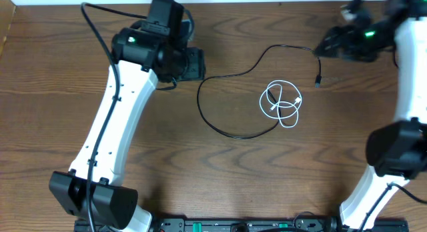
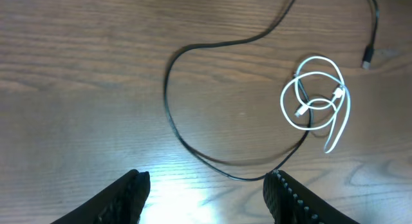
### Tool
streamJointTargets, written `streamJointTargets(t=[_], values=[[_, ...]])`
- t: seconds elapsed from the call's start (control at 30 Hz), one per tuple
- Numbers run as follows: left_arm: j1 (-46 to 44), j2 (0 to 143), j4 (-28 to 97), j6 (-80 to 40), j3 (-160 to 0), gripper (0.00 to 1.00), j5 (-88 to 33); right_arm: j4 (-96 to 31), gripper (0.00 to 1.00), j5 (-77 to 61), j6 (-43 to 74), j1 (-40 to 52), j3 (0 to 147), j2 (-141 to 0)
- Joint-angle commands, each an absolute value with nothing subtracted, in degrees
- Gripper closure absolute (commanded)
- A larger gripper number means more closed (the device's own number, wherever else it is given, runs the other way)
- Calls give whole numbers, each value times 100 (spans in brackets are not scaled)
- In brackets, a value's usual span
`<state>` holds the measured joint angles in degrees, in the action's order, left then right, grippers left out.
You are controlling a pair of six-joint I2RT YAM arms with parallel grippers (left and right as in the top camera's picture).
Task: Untangle cables
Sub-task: 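Grasp the white cable coil with the right gripper and lift it, then carry the white cable to the right table edge and release it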
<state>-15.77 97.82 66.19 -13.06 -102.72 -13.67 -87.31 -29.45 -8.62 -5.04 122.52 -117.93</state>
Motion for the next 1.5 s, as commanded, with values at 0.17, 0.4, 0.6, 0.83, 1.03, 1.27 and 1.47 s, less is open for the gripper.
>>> streamJointTargets(t=[0.17,0.4,0.6,0.83,1.03,1.27,1.47], values=[[-1323,9806,6705,-1164,-10243,38,-1479,-7679,21,-2191,8,637,10709,-12033],[-1323,9806,6705,-1164,-10243,38,-1474,-6578,57,-1942,493,1111,9598,-12033],[-1323,9806,6705,-1166,-10243,38,-1474,-6171,99,-1940,602,1269,9317,-12018],[-1326,9806,6707,-1166,-10243,38,-1474,-6624,99,-1942,620,932,10217,-11172],[-1326,9806,6709,-1166,-10243,38,-1474,-7011,99,-1750,884,180,11153,-9902],[-1326,9806,6707,-1164,-10243,38,-1474,-7161,99,-1216,1330,-1487,11367,-8611],[-1326,9806,6702,-1166,-10243,38,-1474,-7290,99,-1212,1326,-3151,11362,-8305]])
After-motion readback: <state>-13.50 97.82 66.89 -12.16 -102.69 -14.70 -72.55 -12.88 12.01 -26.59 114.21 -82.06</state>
